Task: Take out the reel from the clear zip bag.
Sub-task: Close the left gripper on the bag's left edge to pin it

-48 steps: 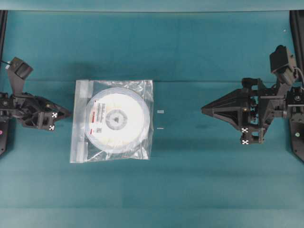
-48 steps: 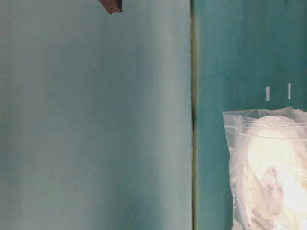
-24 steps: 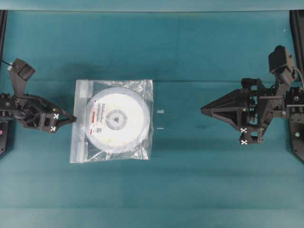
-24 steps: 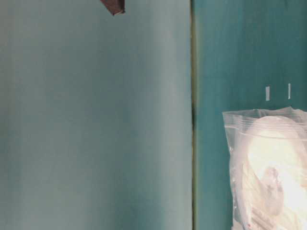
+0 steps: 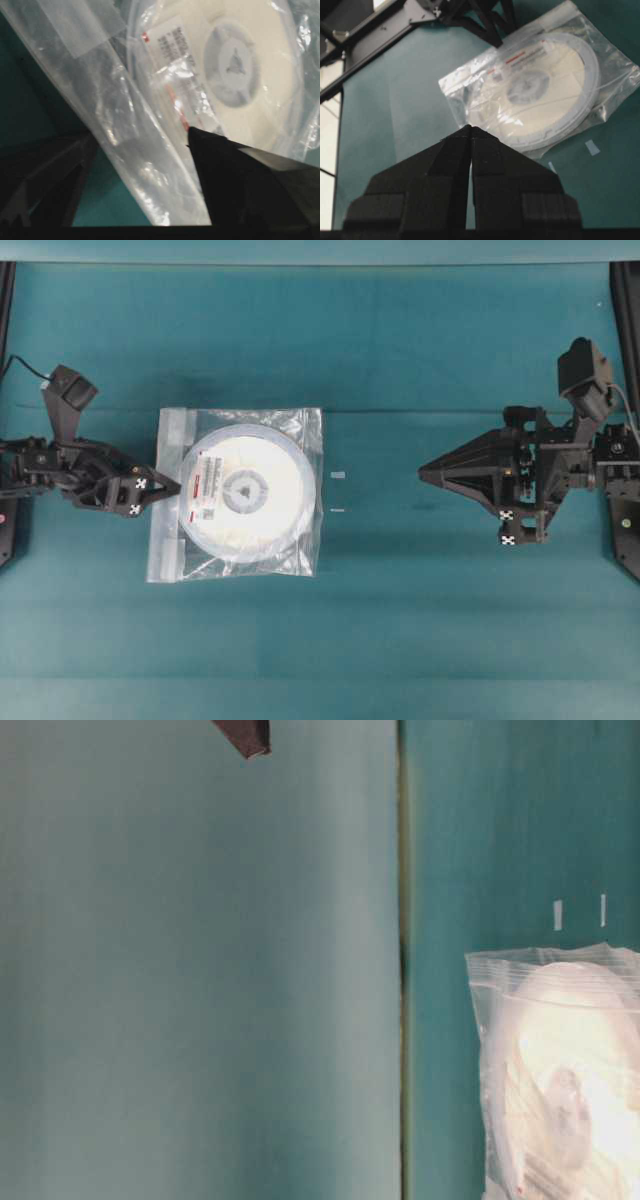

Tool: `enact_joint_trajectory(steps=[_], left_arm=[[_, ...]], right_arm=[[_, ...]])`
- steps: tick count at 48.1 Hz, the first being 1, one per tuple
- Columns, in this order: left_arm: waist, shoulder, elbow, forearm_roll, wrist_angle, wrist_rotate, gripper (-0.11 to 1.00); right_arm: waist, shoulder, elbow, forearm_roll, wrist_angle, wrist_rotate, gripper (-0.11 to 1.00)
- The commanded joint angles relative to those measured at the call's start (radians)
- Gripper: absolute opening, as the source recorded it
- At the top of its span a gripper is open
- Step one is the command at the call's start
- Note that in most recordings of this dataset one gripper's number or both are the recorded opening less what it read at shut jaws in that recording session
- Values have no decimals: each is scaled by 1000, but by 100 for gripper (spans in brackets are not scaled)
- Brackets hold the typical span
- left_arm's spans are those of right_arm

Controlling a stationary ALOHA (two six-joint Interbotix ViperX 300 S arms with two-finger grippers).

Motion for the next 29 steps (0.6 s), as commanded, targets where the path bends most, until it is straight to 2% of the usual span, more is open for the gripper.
enact_joint_trajectory(steps=[1, 5, 14, 17, 23, 29], left_arm=[[2, -2, -11, 3, -5, 0, 79], [2, -2, -11, 3, -2, 3, 68], [2, 0, -14, 2, 14, 6, 28], [2, 2, -14, 3, 25, 6, 15], [2, 3, -14, 3, 54, 6, -1], [2, 5, -14, 3, 64, 15, -4]], right_arm=[[2, -3, -18, 2, -5, 8, 0], [0, -3, -18, 0, -3, 8, 0], [2, 5, -18, 3, 11, 9, 0], [0, 12, -20, 18, 23, 9, 0], [-3, 43, -21, 94, 63, 9, 0], [-11, 97, -28, 196, 97, 9, 0]])
